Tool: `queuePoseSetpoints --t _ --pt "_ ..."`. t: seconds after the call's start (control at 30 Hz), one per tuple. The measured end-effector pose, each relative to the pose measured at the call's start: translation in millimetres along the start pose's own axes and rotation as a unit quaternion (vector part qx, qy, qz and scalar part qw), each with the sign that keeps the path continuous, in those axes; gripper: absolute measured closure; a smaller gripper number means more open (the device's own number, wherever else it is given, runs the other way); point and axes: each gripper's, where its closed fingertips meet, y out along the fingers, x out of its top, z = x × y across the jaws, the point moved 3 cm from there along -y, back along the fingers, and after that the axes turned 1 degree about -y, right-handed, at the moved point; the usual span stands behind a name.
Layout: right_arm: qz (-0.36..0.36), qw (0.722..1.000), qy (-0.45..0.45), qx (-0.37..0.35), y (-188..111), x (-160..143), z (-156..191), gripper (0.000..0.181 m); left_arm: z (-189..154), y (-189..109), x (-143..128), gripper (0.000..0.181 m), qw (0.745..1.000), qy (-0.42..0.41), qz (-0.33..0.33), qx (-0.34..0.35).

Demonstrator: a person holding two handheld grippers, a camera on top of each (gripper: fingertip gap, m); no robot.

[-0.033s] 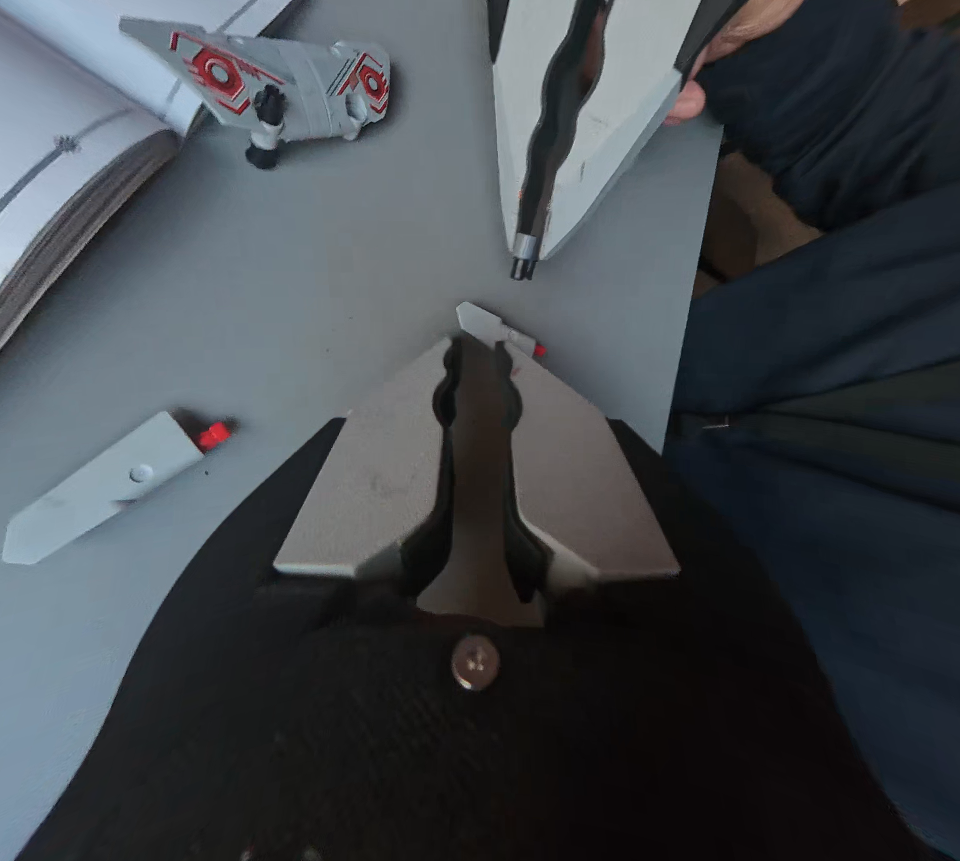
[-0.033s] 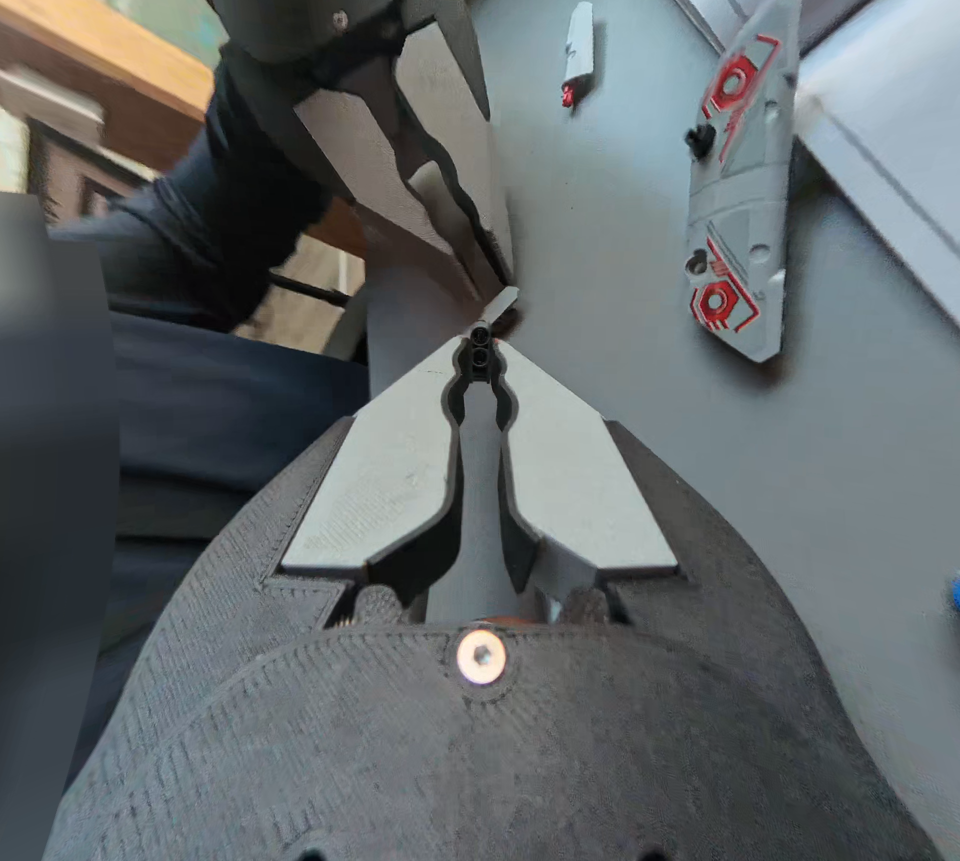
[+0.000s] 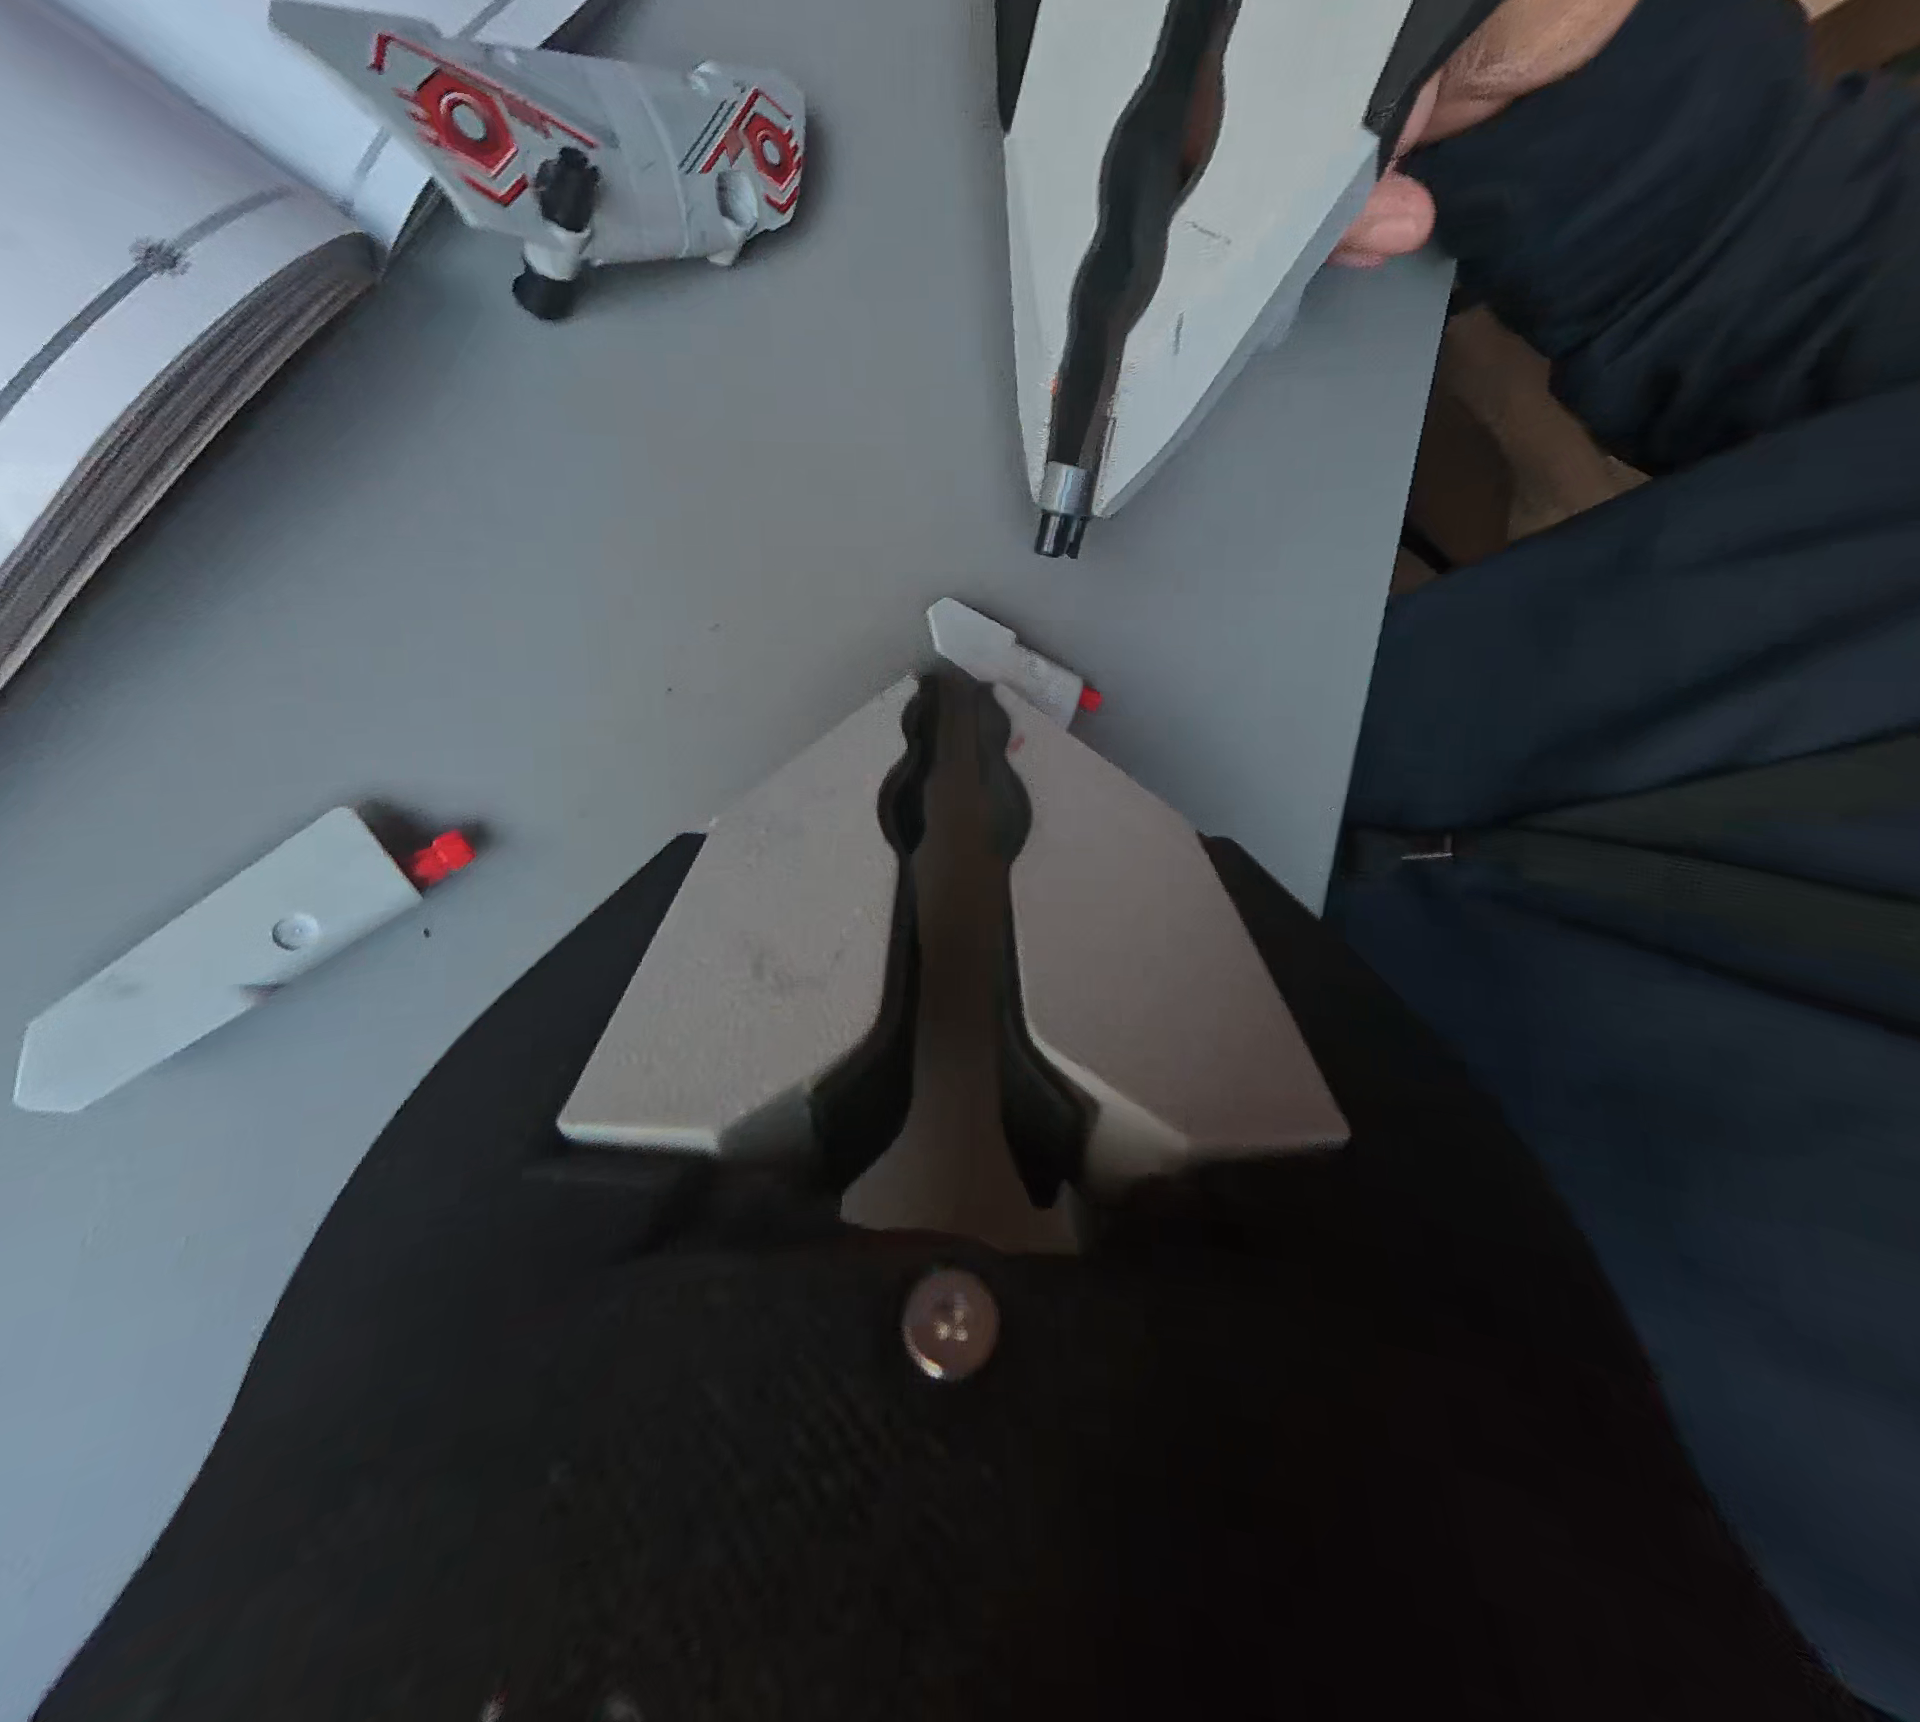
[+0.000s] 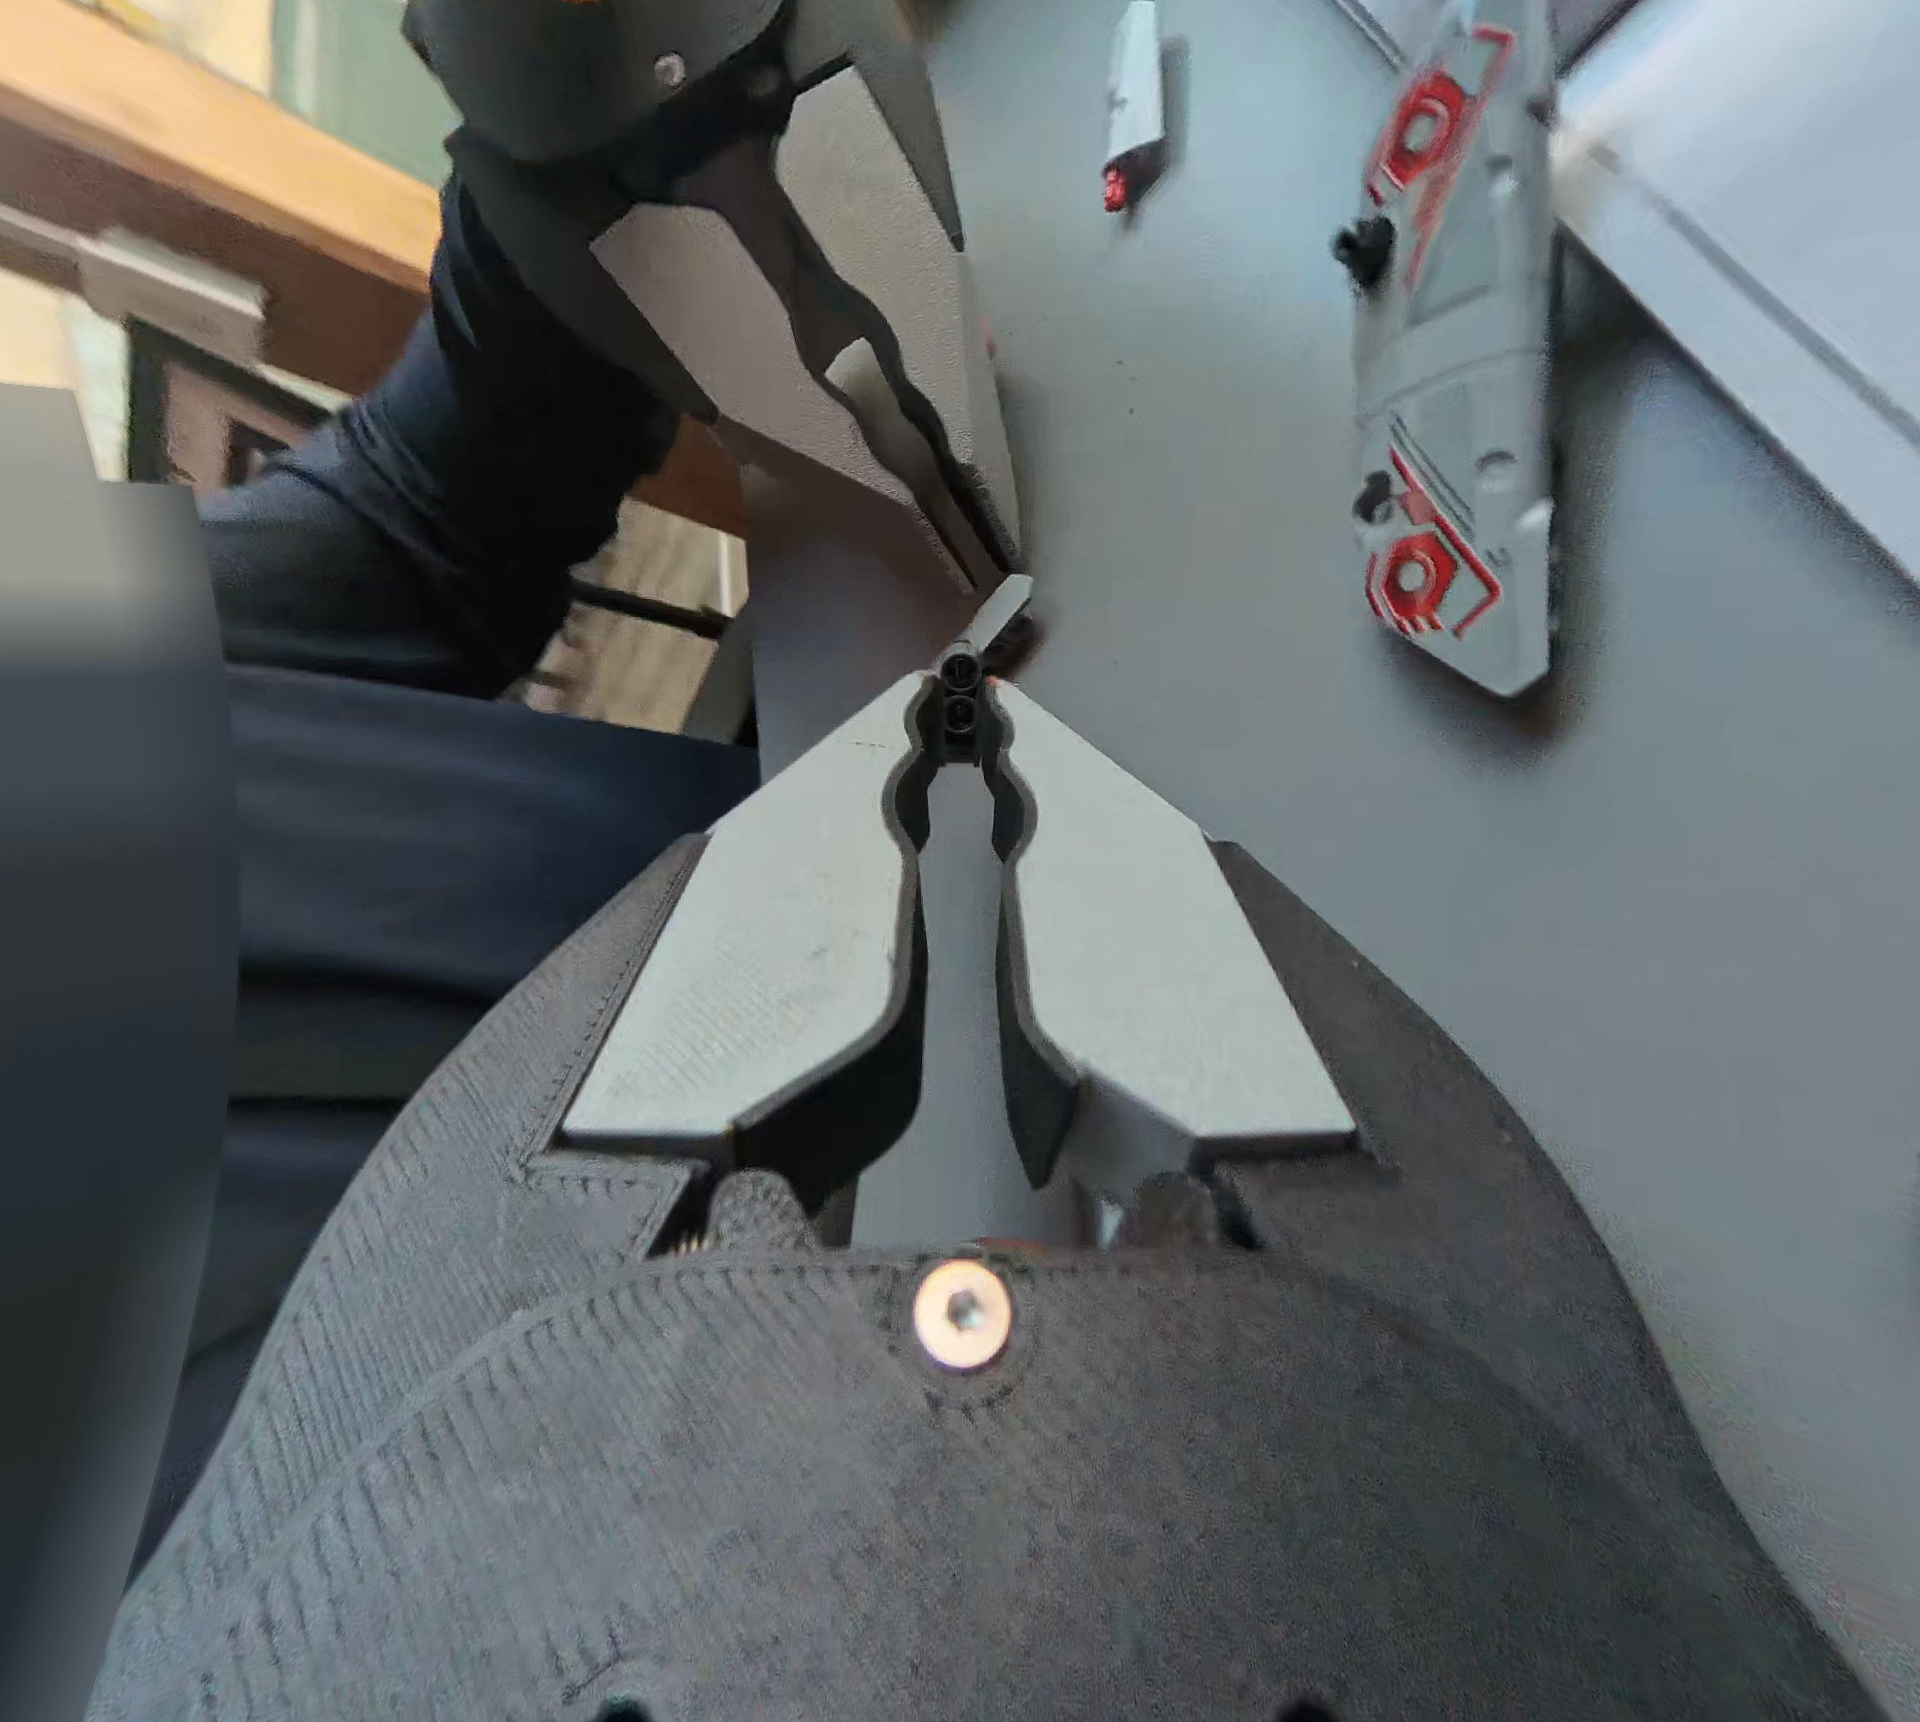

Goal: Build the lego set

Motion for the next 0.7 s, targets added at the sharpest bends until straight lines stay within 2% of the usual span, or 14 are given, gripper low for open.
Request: queuePoseSetpoints --t 0.1,0.23,0.7 --pt "0.003 0.999 0.051 -0.007 4 -6 -8 0.177 -4 3 -1 0.179 0.999 -0.036 0.007 -0.032" --pt "-0.002 0.999 0.043 -0.033 7 -6 -10 0.177 -8 9 -3 0.181 0.997 -0.052 0.019 -0.050" --pt "-0.013 0.999 0.029 -0.024 6 -5 -5 0.177 -14 14 0 0.176 0.995 -0.066 -0.015 -0.074"
